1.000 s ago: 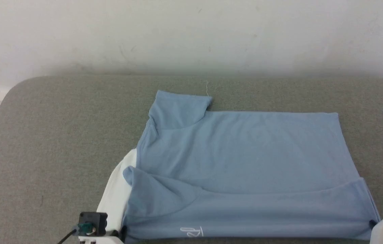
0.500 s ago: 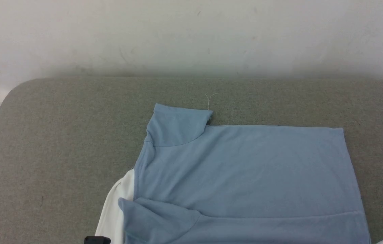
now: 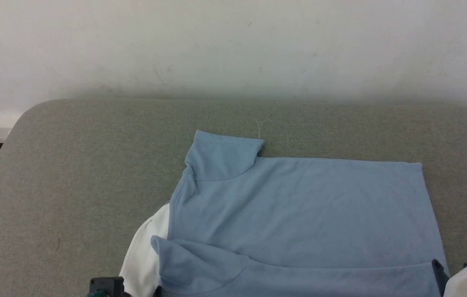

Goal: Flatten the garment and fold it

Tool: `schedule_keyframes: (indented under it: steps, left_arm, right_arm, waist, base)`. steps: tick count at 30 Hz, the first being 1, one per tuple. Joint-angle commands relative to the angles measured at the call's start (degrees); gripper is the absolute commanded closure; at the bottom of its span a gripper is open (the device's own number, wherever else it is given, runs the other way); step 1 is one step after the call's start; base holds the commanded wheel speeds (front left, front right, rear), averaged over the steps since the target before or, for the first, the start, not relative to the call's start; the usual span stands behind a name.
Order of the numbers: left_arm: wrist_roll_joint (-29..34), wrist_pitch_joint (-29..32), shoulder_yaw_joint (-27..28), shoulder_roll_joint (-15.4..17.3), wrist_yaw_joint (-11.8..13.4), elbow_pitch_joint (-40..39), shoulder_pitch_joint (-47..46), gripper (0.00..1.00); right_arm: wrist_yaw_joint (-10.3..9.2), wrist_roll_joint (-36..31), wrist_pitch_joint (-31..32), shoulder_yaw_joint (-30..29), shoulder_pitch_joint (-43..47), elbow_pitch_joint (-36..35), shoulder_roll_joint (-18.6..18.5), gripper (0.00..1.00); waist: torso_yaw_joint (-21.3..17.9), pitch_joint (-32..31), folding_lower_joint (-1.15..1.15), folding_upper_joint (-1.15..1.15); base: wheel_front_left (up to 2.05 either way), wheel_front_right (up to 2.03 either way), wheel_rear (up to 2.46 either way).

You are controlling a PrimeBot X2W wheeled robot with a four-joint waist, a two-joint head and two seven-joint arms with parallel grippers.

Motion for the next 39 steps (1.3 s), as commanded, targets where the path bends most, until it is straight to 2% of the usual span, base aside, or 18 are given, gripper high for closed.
schedule_keyframes:
  steps: [1,4,11,19,24,27,28,31,35,39]
  left_arm:
    - [0.96,-1.38,1.07,0.56,0.80,-1.24,-1.11,0.00]
    - [2.56,-5.14,2.94,1.13,2.12,-4.01,-1.82,0.00]
    - [6.56,-17.38,6.07,0.26,1.93,-6.31,-3.34,0.00]
    - [14.77,-20.15,10.51,-2.39,-1.03,-9.56,-4.47,0.00]
    - [19.29,-20.17,11.55,-3.96,-5.57,-8.52,-6.13,0.00]
    - [20.58,-20.15,10.67,-3.45,-8.76,-5.02,-10.27,0.00]
    - [20.58,-20.15,10.67,-3.45,-8.76,-5.02,-10.27,0.00]
    - [21.45,-17.53,9.64,-1.90,-12.08,-1.24,-16.73,0.00]
    - [21.55,-9.75,8.17,0.30,-17.37,4.18,-26.99,0.00]
    - [20.56,-0.47,6.69,2.13,-23.77,11.04,-37.59,0.00]
  right_arm:
    - [-0.06,0.11,-2.13,0.57,-1.38,-1.37,-0.50,0.00]
    - [-0.06,0.20,-7.24,1.87,-2.19,-3.72,-1.25,0.00]
    - [-0.06,-0.01,-19.34,3.91,-3.26,-5.62,-1.61,0.00]
    - [-0.06,-0.19,-30.03,5.92,-3.30,-6.18,-0.19,0.00]
    - [-0.06,-0.56,-33.71,7.90,-4.09,-5.31,0.46,0.00]
    - [-0.06,-1.33,-34.82,9.24,-5.37,-5.05,0.57,0.00]
    - [-0.06,-1.33,-34.82,9.24,-5.37,-5.05,0.57,0.00]
    - [-0.06,-1.77,-35.19,10.54,-7.11,-5.14,0.66,0.00]
    - [-0.06,-2.22,-35.40,12.21,-9.74,-5.67,0.84,0.00]
    - [-0.06,-2.43,-35.80,14.13,-12.17,-6.21,1.06,0.00]
  waist:
    - [0.34,-0.46,0.00,0.00]
    - [0.54,-0.85,0.00,0.00]
    - [0.02,-1.70,0.00,0.00]
    - [-1.99,-1.08,0.00,0.00]
    - [-3.77,0.87,0.00,0.00]
    - [-5.10,3.29,0.00,0.00]
    - [-5.10,3.29,0.00,0.00]
    - [-6.81,6.23,0.00,0.00]
    - [-9.43,10.78,0.00,0.00]
    - [-12.19,15.16,0.00,0.00]
  base:
    - [0.00,0.00,0.00]
    - [0.00,0.00,0.00]
    - [0.00,0.00,0.00]
    - [0.00,0.00,0.00]
    - [0.00,0.00,0.00]
    - [0.00,0.00,0.00]
    - [0.00,0.00,0.00]
    - [0.00,0.00,0.00]
    - [0.00,0.00,0.00]
    - [0.00,0.00,0.00]
